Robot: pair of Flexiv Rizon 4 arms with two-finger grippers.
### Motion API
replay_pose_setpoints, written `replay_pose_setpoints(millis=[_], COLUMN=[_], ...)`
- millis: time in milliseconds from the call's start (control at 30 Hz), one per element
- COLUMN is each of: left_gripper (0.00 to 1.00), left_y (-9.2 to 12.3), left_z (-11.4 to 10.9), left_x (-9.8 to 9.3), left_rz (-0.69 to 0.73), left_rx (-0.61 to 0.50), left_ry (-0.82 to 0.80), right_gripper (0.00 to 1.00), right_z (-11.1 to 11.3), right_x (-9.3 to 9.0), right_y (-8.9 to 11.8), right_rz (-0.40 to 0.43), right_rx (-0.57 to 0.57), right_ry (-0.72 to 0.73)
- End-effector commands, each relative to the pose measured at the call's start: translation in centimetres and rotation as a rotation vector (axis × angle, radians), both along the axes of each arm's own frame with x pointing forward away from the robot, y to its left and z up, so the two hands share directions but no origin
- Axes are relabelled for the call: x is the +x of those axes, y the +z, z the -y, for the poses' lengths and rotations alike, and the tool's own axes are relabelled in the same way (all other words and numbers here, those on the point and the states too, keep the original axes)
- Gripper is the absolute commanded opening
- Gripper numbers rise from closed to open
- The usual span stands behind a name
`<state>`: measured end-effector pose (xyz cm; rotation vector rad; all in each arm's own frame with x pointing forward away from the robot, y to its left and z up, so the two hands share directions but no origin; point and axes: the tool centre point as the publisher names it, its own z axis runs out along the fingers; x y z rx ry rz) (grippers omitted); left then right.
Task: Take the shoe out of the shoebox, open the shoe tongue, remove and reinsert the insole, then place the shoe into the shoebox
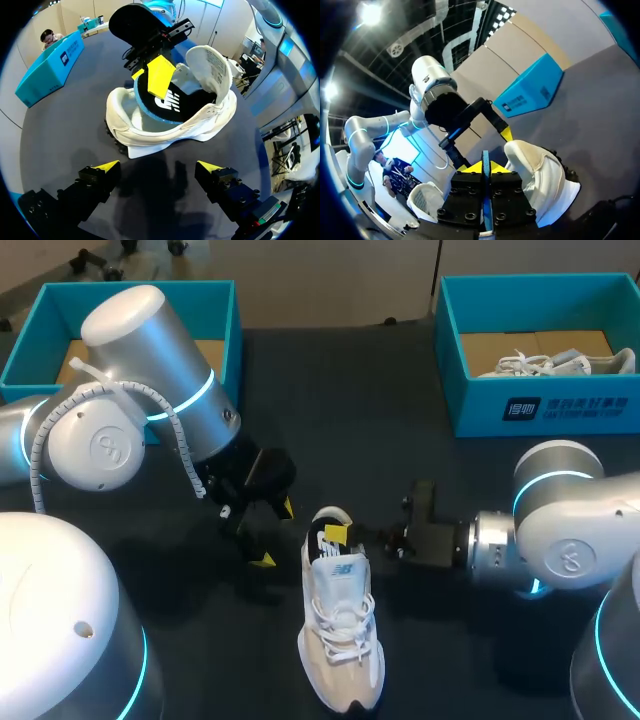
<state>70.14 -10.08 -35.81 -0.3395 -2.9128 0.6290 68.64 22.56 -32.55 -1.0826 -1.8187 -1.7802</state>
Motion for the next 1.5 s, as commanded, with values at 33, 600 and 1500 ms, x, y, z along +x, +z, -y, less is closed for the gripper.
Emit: replay_pose_setpoints(millis=[33,600,1500], left_gripper=[1.0,1.0,1.0], left_y=[0.0,0.0,0.0], left_z=[-0.1,-0.1,-0.1], left_x=[-0.1,-0.1,-0.1], left_rz=[0.003,0.003,0.003], left_rx=[0.001,0.001,0.001], left_ry=[0.001,0.001,0.001], right_gripper=[0.0,0.48,0.8], right_z=[0.0,0.1,3.4], right_x=[-0.7,-0.8,-0.1], right_y=[-1.1,-0.4,5.4], right_rz=[-0.012,0.004,0.1], right_rx=[0.016,0.008,-0.142], right_ry=[-0.003,-0.013,0.002])
